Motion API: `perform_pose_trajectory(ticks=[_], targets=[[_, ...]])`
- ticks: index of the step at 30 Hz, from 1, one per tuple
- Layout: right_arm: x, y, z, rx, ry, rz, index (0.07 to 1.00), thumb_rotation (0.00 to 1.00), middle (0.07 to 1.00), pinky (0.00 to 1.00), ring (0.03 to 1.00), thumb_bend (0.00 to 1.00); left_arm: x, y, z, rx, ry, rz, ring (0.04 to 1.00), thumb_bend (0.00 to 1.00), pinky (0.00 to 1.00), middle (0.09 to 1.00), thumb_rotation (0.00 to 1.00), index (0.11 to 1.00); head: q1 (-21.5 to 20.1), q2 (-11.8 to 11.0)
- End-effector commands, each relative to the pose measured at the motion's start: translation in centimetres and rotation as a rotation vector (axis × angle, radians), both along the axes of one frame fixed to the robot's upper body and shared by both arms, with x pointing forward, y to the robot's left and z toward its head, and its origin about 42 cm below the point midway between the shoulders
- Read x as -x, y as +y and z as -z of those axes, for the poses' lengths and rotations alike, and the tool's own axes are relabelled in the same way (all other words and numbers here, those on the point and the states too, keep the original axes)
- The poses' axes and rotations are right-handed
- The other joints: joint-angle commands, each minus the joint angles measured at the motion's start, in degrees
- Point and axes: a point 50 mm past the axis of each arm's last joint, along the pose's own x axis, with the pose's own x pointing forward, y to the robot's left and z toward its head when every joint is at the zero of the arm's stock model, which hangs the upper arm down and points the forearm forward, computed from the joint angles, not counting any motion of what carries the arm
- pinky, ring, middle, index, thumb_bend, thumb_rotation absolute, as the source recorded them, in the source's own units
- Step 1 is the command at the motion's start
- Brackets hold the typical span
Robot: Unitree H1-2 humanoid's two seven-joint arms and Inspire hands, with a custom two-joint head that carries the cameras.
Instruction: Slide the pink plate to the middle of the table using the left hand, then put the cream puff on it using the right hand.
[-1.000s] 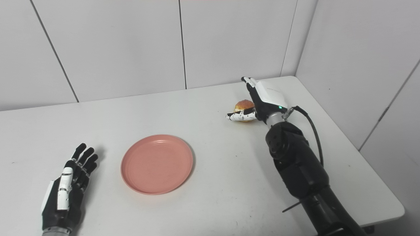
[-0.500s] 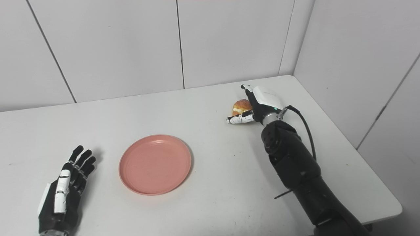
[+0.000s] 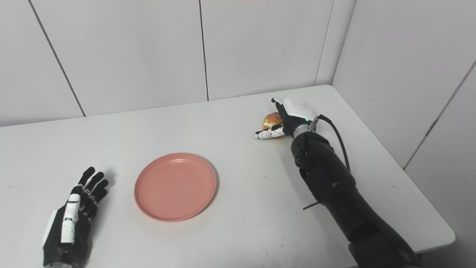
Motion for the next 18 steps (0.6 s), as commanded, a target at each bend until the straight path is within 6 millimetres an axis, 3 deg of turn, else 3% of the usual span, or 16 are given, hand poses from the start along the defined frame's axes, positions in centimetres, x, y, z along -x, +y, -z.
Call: perform_pose_trajectory(ticks=[1, 18], targets=[[-1.7, 0.3, -4.1, 0.001, -0.106, -0.014, 0.916, 0.46, 0.935, 0.68, 0.851, 0.84, 1.8, 0.5, 2.0, 0.007, 0.075, -0.015, 0.91, 0.39, 0.95, 0.916, 0.95, 0.897, 0.1, 0.1], [-2.8, 0.3, -3.7, 0.0, -0.082, 0.009, 0.906, 0.39, 0.925, 0.6, 0.8, 0.84, 1.9, 0.3, 1.8, 0.005, 0.07, -0.021, 0.906, 0.39, 0.95, 0.912, 0.96, 0.893, 0.6, 1.1]])
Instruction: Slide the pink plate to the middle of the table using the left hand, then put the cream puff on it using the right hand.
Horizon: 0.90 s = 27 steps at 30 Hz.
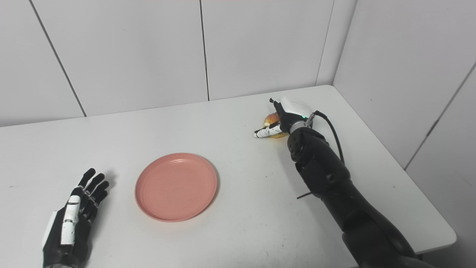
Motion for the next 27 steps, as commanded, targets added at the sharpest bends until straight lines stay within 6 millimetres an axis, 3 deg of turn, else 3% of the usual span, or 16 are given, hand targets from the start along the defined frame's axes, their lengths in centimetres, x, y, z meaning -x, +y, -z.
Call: perform_pose_trajectory(ticks=[1, 6, 8, 9, 10, 13, 14, 16, 17, 19, 20, 22, 27], targets=[[-1.4, -0.2, -3.7, 0.007, -0.113, -0.002, 0.904, 0.37, 0.923, 0.6, 0.8, 0.84, 1.6, 0.3, 1.9, 0.008, 0.072, -0.02, 0.908, 0.39, 0.95, 0.914, 0.96, 0.893, 0.0, 0.0], [-1.7, -0.3, -3.2, 0.013, -0.098, 0.016, 0.883, 0.33, 0.879, 0.58, 0.77, 0.82, 1.7, 0.3, 1.8, 0.006, 0.071, -0.017, 0.898, 0.39, 0.94, 0.908, 0.97, 0.889, 0.2, 0.2], [-1.9, -0.3, -3.0, 0.017, -0.092, 0.028, 0.872, 0.29, 0.838, 0.54, 0.715, 0.81, 1.6, 0.3, 1.7, 0.005, 0.07, -0.015, 0.901, 0.39, 0.94, 0.91, 0.97, 0.89, 0.3, 0.3], [-2.0, -0.4, -2.8, 0.009, -0.092, 0.034, 0.852, 0.24, 0.748, 0.46, 0.61, 0.81, 1.6, 0.3, 1.7, 0.006, 0.07, -0.014, 0.906, 0.4, 0.95, 0.912, 0.97, 0.891, 0.4, 0.4], [-2.1, -0.5, -2.7, -0.004, -0.09, 0.036, 0.849, 0.23, 0.733, 0.45, 0.593, 0.81, 1.6, 0.2, 1.6, 0.007, 0.07, -0.014, 0.907, 0.4, 0.95, 0.912, 0.97, 0.891, 0.4, 0.4], [-2.3, -0.7, -2.6, 0.007, -0.065, 0.036, 0.76, 0.17, 0.464, 0.28, 0.348, 0.79, 1.6, 0.2, 1.6, 0.006, 0.07, -0.014, 0.905, 0.4, 0.95, 0.91, 0.97, 0.89, 0.5, 0.6], [-2.3, -0.8, -2.6, 0.02, -0.056, 0.034, 0.731, 0.16, 0.45, 0.27, 0.342, 0.78, 1.6, 0.2, 1.5, 0.007, 0.069, -0.014, 0.905, 0.4, 0.95, 0.91, 0.98, 0.89, 0.5, 0.6], [-2.4, -0.9, -2.6, 0.034, -0.046, 0.027, 0.674, 0.14, 0.547, 0.35, 0.45, 0.77, 1.6, 0.2, 1.5, 0.01, 0.067, -0.014, 0.905, 0.39, 0.95, 0.909, 0.98, 0.889, 0.4, 0.7], [-2.4, -0.9, -2.6, 0.038, -0.04, 0.029, 0.659, 0.13, 0.552, 0.36, 0.459, 0.76, 1.6, 0.2, 1.5, 0.01, 0.066, -0.014, 0.905, 0.39, 0.95, 0.91, 0.98, 0.889, 0.5, 0.7], [-2.3, -1.0, -2.6, 0.035, -0.033, 0.024, 0.639, 0.09, 0.509, 0.35, 0.42, 0.74, 1.6, 0.2, 1.5, 0.008, 0.068, -0.012, 0.908, 0.4, 0.96, 0.911, 0.97, 0.891, 0.6, 0.7], [-2.3, -1.0, -2.7, 0.028, -0.031, 0.021, 0.567, 0.11, 0.509, 0.34, 0.418, 0.63, 1.6, 0.2, 1.5, 0.007, 0.069, -0.012, 0.909, 0.4, 0.96, 0.913, 0.97, 0.892, 0.6, 0.7], [-2.2, -0.9, -2.9, 0.011, -0.03, 0.017, 0.506, 0.13, 0.507, 0.34, 0.42, 0.54, 1.6, 0.2, 1.6, 0.007, 0.069, -0.013, 0.91, 0.4, 0.96, 0.915, 0.97, 0.893, 0.6, 0.8], [-2.2, -0.9, -3.2, 0.02, -0.036, 0.013, 0.49, 0.14, 0.476, 0.31, 0.385, 0.51, 1.6, 0.2, 1.5, 0.011, 0.067, -0.016, 0.905, 0.39, 0.95, 0.91, 0.97, 0.887, 0.6, 0.9]])
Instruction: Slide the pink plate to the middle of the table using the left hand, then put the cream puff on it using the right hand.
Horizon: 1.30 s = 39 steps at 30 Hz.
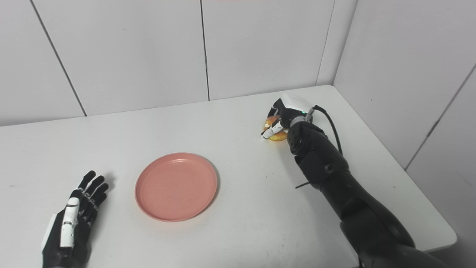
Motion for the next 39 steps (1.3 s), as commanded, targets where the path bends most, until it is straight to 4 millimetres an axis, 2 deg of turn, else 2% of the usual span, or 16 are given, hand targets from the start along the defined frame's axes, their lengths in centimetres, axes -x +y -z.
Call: perform_pose_trajectory(ticks=[1, 7, 12, 22, 32, 39], targets=[[-0.8, -0.3, -2.9, 0.025, -0.065, -0.01, 0.489, 0.14, 0.473, 0.3, 0.38, 0.51, 1.2, 0.2, 1.5, 0.011, 0.053, -0.015, 0.905, 0.39, 0.95, 0.91, 0.97, 0.887, 0.1, 0.0], [-0.7, -0.5, -3.3, 0.046, -0.07, -0.012, 0.491, 0.14, 0.461, 0.3, 0.369, 0.5, 1.2, 0.2, 1.7, 0.011, 0.056, -0.011, 0.91, 0.41, 0.96, 0.914, 0.96, 0.891, 0.3, 0.1], [-0.3, -0.3, -4.3, 0.025, -0.101, -0.025, 0.491, 0.14, 0.471, 0.29, 0.371, 0.5, 1.1, 0.0, 1.5, 0.029, 0.06, -0.014, 0.903, 0.4, 0.95, 0.91, 0.95, 0.888, 0.4, 0.1], [1.4, 1.0, -8.1, -0.006, -0.207, -0.078, 0.487, 0.13, 0.415, 0.25, 0.325, 0.51, 1.0, -0.4, 1.5, 0.012, 0.053, -0.009, 0.906, 0.4, 0.94, 0.912, 0.97, 0.892, 1.4, -0.1], [4.1, 5.2, -11.4, -0.017, -0.293, -0.222, 0.491, 0.14, 0.486, 0.33, 0.41, 0.5, 1.2, -1.1, 1.4, -0.011, 0.026, -0.015, 0.903, 0.42, 0.93, 0.908, 0.93, 0.887, 3.4, -0.2], [5.9, 8.9, -12.6, -0.052, -0.341, -0.346, 0.489, 0.13, 0.474, 0.33, 0.41, 0.5, 1.4, -1.7, 1.4, -0.044, -0.011, -0.031, 0.9, 0.46, 0.93, 0.903, 0.88, 0.884, 5.2, 0.0]])
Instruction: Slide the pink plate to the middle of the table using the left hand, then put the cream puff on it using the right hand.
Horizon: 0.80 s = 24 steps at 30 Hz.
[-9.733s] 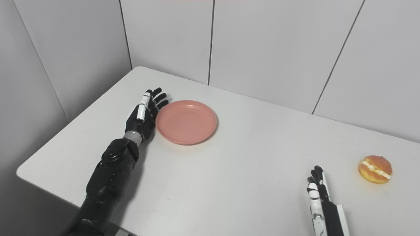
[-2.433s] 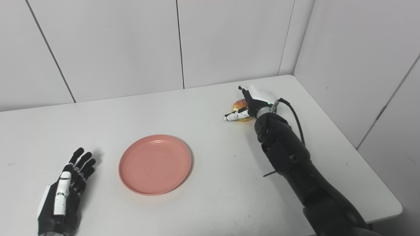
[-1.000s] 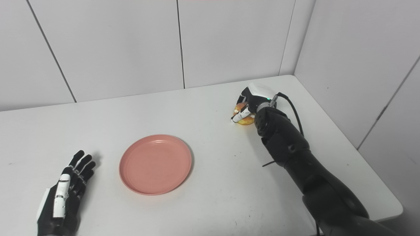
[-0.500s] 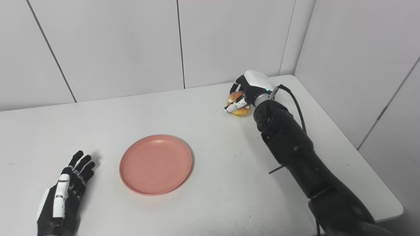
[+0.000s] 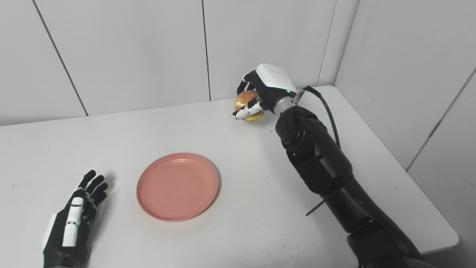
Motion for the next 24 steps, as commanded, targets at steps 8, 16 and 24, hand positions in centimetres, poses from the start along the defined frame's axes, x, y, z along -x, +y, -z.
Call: perform_pose_trajectory(ticks=[8, 16, 24], targets=[[2.3, 4.8, -2.9, -0.01, -0.099, -0.17, 0.489, 0.13, 0.451, 0.3, 0.383, 0.5, 2.0, -1.6, 1.0, -0.069, -0.028, -0.028, 0.902, 0.49, 0.9, 0.909, 0.89, 0.9, 3.4, 0.6], [3.9, 7.9, -2.0, 0.014, -0.092, -0.257, 0.489, 0.13, 0.436, 0.27, 0.35, 0.51, 2.6, -2.9, 0.3, -0.131, -0.066, -0.041, 0.927, 0.47, 0.92, 0.926, 0.91, 0.915, 8.1, 1.9], [5.2, 10.1, -0.2, 0.003, -0.04, -0.348, 0.49, 0.13, 0.455, 0.28, 0.366, 0.51, 2.7, -4.3, -0.5, -0.142, -0.082, -0.066, 0.932, 0.44, 0.92, 0.925, 0.92, 0.918, 12.1, 2.9]])
